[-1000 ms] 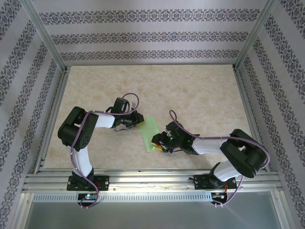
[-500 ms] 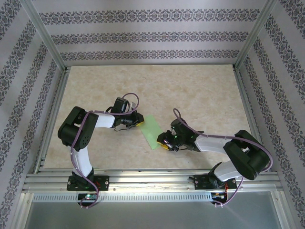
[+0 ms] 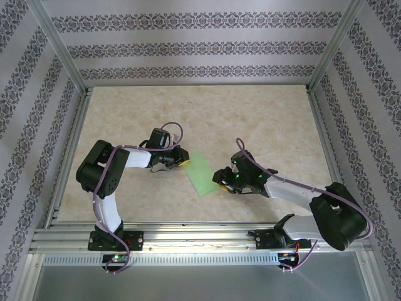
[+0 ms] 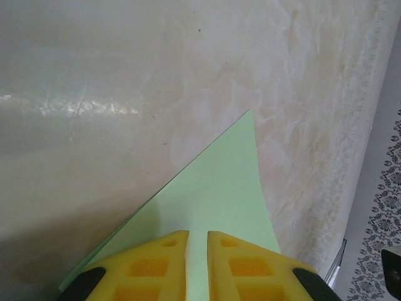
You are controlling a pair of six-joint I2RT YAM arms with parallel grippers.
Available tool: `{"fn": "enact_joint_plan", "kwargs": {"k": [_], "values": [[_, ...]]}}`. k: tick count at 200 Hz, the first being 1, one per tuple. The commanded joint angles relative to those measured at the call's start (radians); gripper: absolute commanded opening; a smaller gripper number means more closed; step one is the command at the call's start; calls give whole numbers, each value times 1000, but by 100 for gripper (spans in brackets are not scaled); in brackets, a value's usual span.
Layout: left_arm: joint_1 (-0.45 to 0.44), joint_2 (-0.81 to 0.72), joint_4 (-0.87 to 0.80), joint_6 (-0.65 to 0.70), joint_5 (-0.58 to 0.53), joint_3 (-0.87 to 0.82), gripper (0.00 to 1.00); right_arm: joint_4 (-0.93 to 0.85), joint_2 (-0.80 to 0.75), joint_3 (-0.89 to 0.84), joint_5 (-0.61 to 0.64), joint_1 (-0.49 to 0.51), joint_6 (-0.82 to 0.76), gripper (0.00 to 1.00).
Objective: Fold a paper plane with a square sheet of paper (pick it up from the middle)
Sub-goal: Fold the triangle a second time at the center of the table.
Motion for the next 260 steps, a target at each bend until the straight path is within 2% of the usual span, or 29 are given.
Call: {"fn": "enact_joint_plan", "kwargs": {"k": [1,32,93,133,171,260], "values": [[10,27,-81,28,1,6,15,-57,-21,-11,34,-17,-42,43],[9,33,-72,22,4,6,15,47,21,-16,-48,-55,-28,43],[9,28,-73,22,4,5,15,-68,60,5,-22,-49,-52,43],[10,29,-73,22,6,6,15,19,128,9,-101,-35,-38,42],[9,27,-74,21,5,8,15,40,163,44,-95,-16,-30,41],[10,25,-75,21,7,9,15,49,130,40,-68,-27,-16,36]]}}
